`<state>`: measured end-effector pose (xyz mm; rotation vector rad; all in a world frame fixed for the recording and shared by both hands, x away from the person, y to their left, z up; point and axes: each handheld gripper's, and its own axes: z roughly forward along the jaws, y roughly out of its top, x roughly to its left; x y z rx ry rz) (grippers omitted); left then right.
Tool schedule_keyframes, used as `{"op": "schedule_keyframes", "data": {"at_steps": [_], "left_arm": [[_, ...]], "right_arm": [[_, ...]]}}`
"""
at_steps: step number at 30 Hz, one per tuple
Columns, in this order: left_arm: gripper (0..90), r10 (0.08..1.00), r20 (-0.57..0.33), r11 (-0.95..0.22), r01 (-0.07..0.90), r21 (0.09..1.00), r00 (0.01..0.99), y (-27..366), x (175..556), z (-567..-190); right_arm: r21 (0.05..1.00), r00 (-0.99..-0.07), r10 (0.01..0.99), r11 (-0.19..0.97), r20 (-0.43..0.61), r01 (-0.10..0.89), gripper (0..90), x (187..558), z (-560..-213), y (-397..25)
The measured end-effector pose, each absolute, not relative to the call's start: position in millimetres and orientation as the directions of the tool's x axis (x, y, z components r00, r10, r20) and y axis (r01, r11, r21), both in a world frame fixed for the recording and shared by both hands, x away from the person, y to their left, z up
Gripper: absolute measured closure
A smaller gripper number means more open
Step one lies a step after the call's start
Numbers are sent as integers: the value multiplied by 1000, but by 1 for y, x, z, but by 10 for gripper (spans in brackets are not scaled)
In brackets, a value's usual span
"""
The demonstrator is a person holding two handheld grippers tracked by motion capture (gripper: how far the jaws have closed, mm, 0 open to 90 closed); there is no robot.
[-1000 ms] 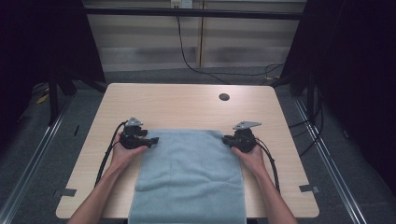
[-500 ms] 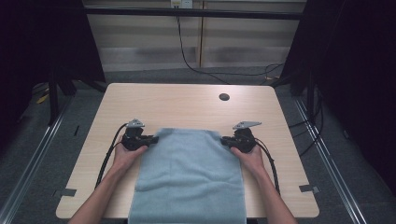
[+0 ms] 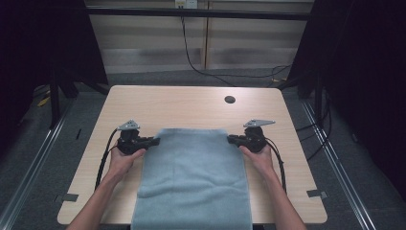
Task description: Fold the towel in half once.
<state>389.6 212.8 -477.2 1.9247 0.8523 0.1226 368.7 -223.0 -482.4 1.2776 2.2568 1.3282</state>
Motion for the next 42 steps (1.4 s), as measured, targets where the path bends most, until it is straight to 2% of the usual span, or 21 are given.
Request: {"op": "schedule_keyframes", "data": {"at_steps": [7,10,15,19,25,26,30,33,35,42], "left_arm": [[835,596,-237,-243,454,857,767,211,393,-444],[836,600,-222,-229,431,873,768,210,394,-430],[836,620,-198,-207,401,893,759,209,403,-406],[838,628,-179,-195,376,906,757,210,411,-387],[839,659,-141,-192,347,918,739,206,426,-359],[840,666,-147,-179,347,921,731,204,429,-353],[840,660,-132,-154,306,939,739,200,430,-329],[839,648,-105,-197,300,933,755,198,422,-334],[839,627,-102,-223,304,926,772,198,412,-345],[839,587,-126,-247,325,913,800,213,368,-374]], "right_arm": [[831,-608,747,139,268,538,837,374,-446,-235],[855,-632,733,138,250,499,838,376,-426,-235],[869,-627,752,154,205,469,839,389,-392,-236],[878,-612,763,129,209,460,841,399,-372,-243],[888,-612,775,158,159,431,842,409,-346,-238],[892,-607,784,175,130,417,843,414,-334,-236],[913,-604,786,140,133,384,843,417,-311,-236],[916,-626,765,132,148,378,844,411,-311,-236],[906,-653,745,172,136,386,844,393,-324,-232],[897,-677,712,158,186,413,844,342,-365,-239]]}}
